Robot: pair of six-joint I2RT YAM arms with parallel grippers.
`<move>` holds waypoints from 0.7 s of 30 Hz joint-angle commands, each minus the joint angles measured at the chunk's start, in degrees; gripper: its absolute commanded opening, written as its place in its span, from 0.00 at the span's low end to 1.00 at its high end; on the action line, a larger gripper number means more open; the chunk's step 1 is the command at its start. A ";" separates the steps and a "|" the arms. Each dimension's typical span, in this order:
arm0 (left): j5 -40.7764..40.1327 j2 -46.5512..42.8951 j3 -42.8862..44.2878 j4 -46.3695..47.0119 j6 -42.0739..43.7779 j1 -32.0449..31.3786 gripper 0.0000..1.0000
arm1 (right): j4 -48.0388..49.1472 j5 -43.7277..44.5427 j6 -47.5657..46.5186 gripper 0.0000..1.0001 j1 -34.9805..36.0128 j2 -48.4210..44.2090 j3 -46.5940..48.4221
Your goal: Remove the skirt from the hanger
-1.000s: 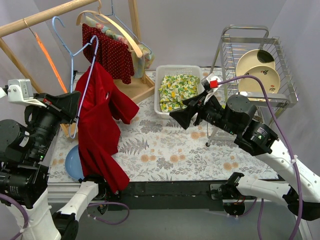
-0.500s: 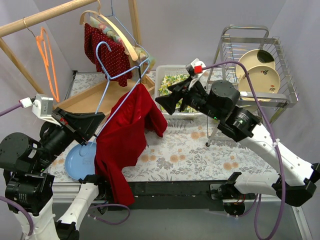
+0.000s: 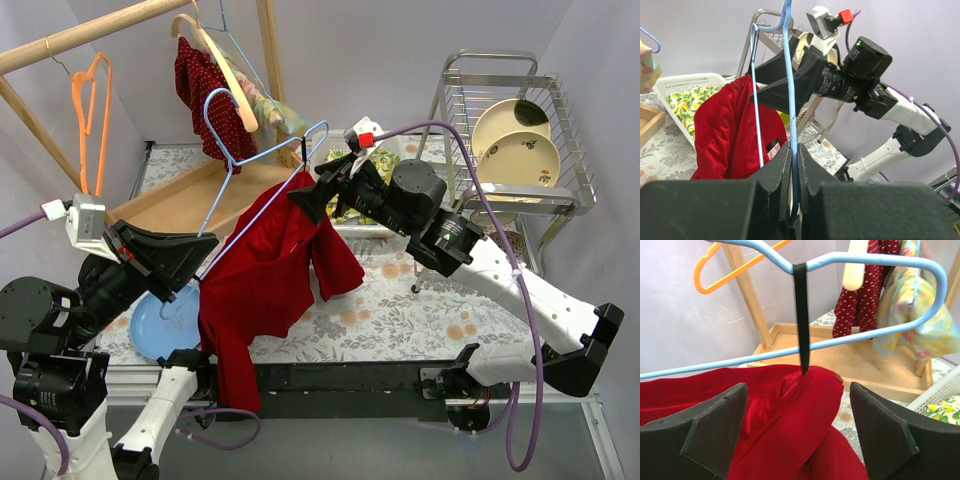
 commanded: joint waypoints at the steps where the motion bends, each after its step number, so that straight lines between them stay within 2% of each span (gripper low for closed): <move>1: 1.00 -0.30 1.58 7.52 -1.82 0.15 0.00 | 6.13 3.35 -1.77 0.87 0.21 1.34 -0.27; 7: -0.40 -0.30 2.02 7.43 -1.73 0.07 0.00 | 7.72 2.65 -1.07 0.78 0.21 1.78 -2.11; 9: -0.75 -0.30 1.50 7.60 -1.56 0.15 0.00 | 8.76 2.91 -0.90 0.65 0.21 1.43 -3.42; 10: -0.84 -0.48 1.15 7.69 -1.56 0.07 0.00 | 8.86 3.43 -0.90 0.55 0.21 1.08 -3.60; 11: -0.84 -0.48 0.79 7.78 -1.47 0.15 0.00 | 8.77 4.92 -0.81 0.30 0.21 0.90 -3.52; 13: -1.89 -0.39 -0.26 6.99 -0.33 0.15 0.00 | 7.12 6.77 -1.42 0.02 0.21 0.81 -1.59; 21: -4.54 -1.36 -3.34 2.86 4.06 0.06 0.00 | 7.72 18.81 -6.07 0.01 0.21 -1.39 2.89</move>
